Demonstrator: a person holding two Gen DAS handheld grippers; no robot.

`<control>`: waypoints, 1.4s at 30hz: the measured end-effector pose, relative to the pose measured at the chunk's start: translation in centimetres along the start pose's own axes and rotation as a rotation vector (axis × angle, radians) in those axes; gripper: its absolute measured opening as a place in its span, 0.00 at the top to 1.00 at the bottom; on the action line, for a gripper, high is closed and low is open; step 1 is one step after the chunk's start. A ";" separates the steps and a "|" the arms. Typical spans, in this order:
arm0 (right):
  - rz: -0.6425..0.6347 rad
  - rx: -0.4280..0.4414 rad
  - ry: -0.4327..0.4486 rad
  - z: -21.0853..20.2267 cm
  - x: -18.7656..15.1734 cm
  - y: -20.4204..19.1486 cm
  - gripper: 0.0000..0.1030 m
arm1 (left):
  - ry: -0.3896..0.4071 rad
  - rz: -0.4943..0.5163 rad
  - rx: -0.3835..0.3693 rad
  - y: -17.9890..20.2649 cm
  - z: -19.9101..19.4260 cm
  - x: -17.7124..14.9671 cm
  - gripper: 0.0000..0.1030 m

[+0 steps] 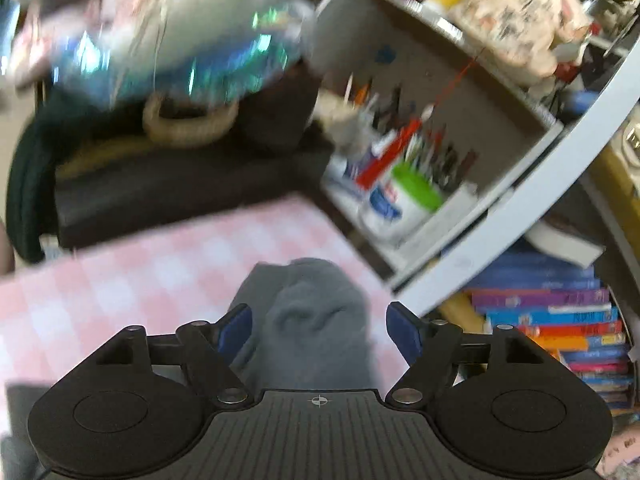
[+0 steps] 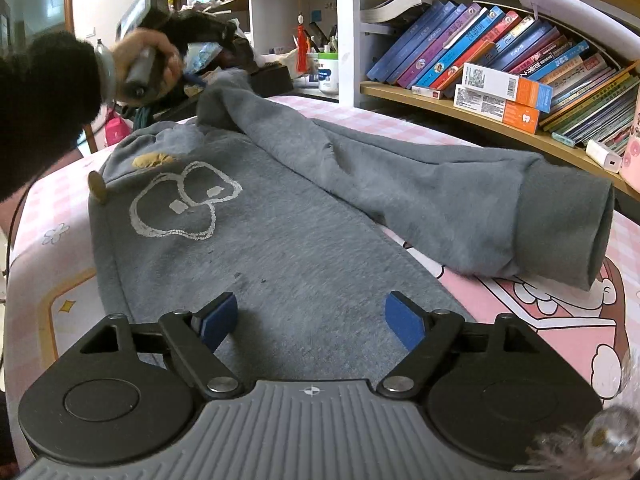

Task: Fold clothes
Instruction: 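Pull a sleeve out across the mat with the left tool, then grasp the sleeve cuff with the right tool and lift it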

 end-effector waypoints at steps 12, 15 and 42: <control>-0.001 0.000 0.001 0.0 0.0 0.0 0.20 | -0.039 0.483 -0.285 3.2 -8.9 -5.9 0.27; 0.009 0.003 0.005 0.0 0.0 0.0 0.20 | -0.035 0.602 -0.326 3.1 -11.0 -8.2 0.26; 0.217 -0.445 0.233 -4.2 2.7 11.1 0.14 | -0.095 0.793 -0.270 -0.1 -13.6 -13.7 0.00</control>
Point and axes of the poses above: each gripper's, at about its wrist camera, not at the fingertips, and z roughly the way its jaws point, y to its right, x to its top, the point moved 6 cm from there along z, roughly the way its jaws point, and after that the axes turned 14 degrees about y, right-handed, at the moved point
